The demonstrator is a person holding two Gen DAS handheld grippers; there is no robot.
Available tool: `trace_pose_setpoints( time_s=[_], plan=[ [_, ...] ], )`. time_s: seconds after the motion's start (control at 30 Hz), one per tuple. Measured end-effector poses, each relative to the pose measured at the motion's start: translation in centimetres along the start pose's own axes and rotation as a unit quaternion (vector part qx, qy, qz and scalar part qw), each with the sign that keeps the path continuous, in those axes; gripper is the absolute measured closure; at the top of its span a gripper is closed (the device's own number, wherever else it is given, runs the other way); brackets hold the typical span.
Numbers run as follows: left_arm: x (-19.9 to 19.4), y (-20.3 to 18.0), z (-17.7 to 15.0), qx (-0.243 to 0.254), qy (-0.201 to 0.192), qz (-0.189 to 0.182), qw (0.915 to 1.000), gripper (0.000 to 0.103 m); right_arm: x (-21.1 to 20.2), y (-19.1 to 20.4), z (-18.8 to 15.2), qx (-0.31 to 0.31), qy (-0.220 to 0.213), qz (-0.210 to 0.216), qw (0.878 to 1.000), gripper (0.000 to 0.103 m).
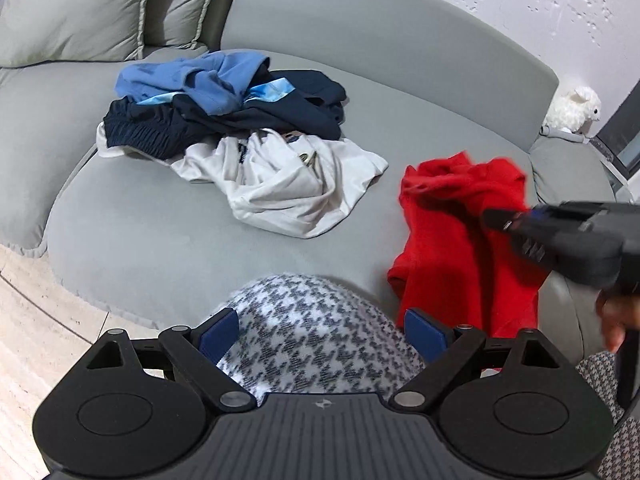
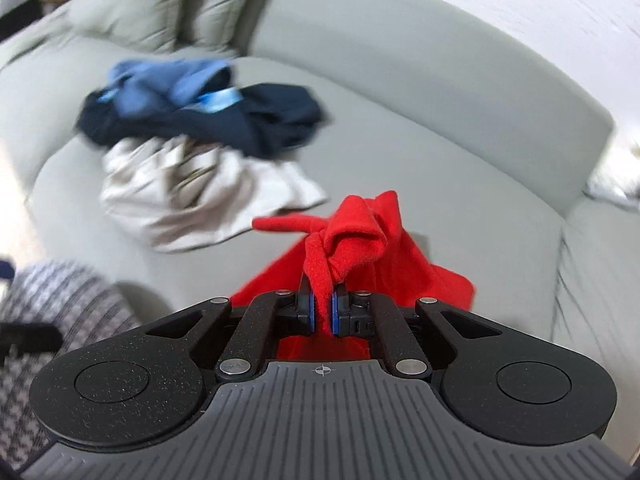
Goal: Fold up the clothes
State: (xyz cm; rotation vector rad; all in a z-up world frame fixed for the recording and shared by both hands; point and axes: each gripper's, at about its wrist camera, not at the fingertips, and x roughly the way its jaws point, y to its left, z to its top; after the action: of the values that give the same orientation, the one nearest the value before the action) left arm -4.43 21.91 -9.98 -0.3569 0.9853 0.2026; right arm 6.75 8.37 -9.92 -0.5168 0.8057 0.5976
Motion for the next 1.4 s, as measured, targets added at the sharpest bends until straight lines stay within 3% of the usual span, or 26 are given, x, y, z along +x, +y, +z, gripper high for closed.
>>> trace_pose_setpoints(
  time_s=[0.13,0.17,0.2,0.27,0.3,0.33,0.4,0.47,0.5,0.53,0.57,0.63,0.87,0.9,0.97,1.07,1.13,1.2,1.3,1.4],
  plan=[
    [-0.1,0.4,-0.3,-0.003,0.003,0.006,1.0000,0.013,1.6,2.7,-1.1,-0.032,0.024,0.005,0.999,0.095],
    [-0.1,0.4,-0.3,-0.004,0.003,0.007,1.0000,0.013,1.7,3.3,-1.2,-0.036,0.027,0.007,0.999,0.091],
    [-0.1,0.5,-0.3,-0.005,0.004,0.009,0.9999,0.013,1.7,3.4,-1.2,-0.037,0.029,0.012,0.999,0.082],
    [-0.3,0.6,-0.3,-0.007,0.002,0.010,0.9999,0.013,1.1,3.7,-1.1,-0.034,0.034,0.062,0.997,0.056],
    [-0.4,0.7,-0.2,-0.007,0.000,0.011,0.9999,0.013,-0.2,3.4,-1.1,-0.028,0.029,0.106,0.994,0.053],
    [-0.5,0.7,-0.2,-0.008,-0.003,0.011,0.9999,0.013,-0.8,3.1,-1.2,-0.024,0.024,0.120,0.992,0.052],
    [-0.7,0.7,0.0,-0.004,-0.014,0.003,0.9999,0.015,-3.2,1.6,-1.9,-0.002,0.006,0.160,0.987,0.052],
    [-0.8,-0.3,0.6,0.018,-0.026,-0.029,0.9991,0.030,-5.1,-1.2,-3.6,0.033,-0.009,0.168,0.985,0.066],
    [-0.8,-0.8,0.9,0.030,-0.031,-0.047,0.9979,0.036,-5.2,-1.9,-4.0,0.040,-0.010,0.163,0.986,0.073],
    [-0.8,-1.4,1.2,0.042,-0.037,-0.065,0.9963,0.047,-5.5,-3.2,-5.0,0.051,-0.013,0.147,0.988,0.089],
    [-0.6,-2.4,1.7,0.059,-0.040,-0.082,0.9941,0.058,-5.5,-4.7,-6.1,0.059,-0.014,0.118,0.991,0.094],
    [0.6,-5.5,2.9,0.110,-0.043,-0.106,0.9873,0.064,-5.2,-6.0,-6.9,0.071,-0.010,0.091,0.993,0.094],
    [10.6,-13.3,4.1,0.212,0.059,-0.041,0.9746,0.064,-0.4,-7.4,-8.3,0.072,-0.002,0.069,0.995,0.092],
    [12.2,-13.1,3.5,0.207,0.096,-0.019,0.9734,0.064,0.1,-7.5,-8.6,0.071,0.008,0.068,0.995,0.092],
    [13.5,-12.4,2.6,0.202,0.125,-0.011,0.9713,0.061,2.8,-8.1,-10.6,0.075,0.067,0.068,0.993,0.095],
    [11.8,-11.7,3.1,0.194,0.110,-0.040,0.9740,0.060,1.6,-9.2,-11.3,0.078,0.063,0.088,0.991,0.093],
    [10.5,-11.5,4.0,0.196,0.071,-0.064,0.9759,0.055,0.5,-10.2,-10.9,0.082,0.050,0.101,0.990,0.088],
    [10.0,-11.8,5.9,0.206,0.022,-0.065,0.9762,0.053,0.0,-11.5,-9.8,0.075,0.010,0.100,0.992,0.088],
    [11.8,-12.5,9.3,0.202,-0.005,-0.064,0.9772,0.046,1.0,-13.7,-8.0,0.075,-0.027,0.095,0.992,0.081],
    [15.0,-12.9,12.7,0.177,0.005,-0.069,0.9818,0.039,3.5,-16.2,-5.9,0.082,-0.043,0.079,0.993,0.079]
  ],
)
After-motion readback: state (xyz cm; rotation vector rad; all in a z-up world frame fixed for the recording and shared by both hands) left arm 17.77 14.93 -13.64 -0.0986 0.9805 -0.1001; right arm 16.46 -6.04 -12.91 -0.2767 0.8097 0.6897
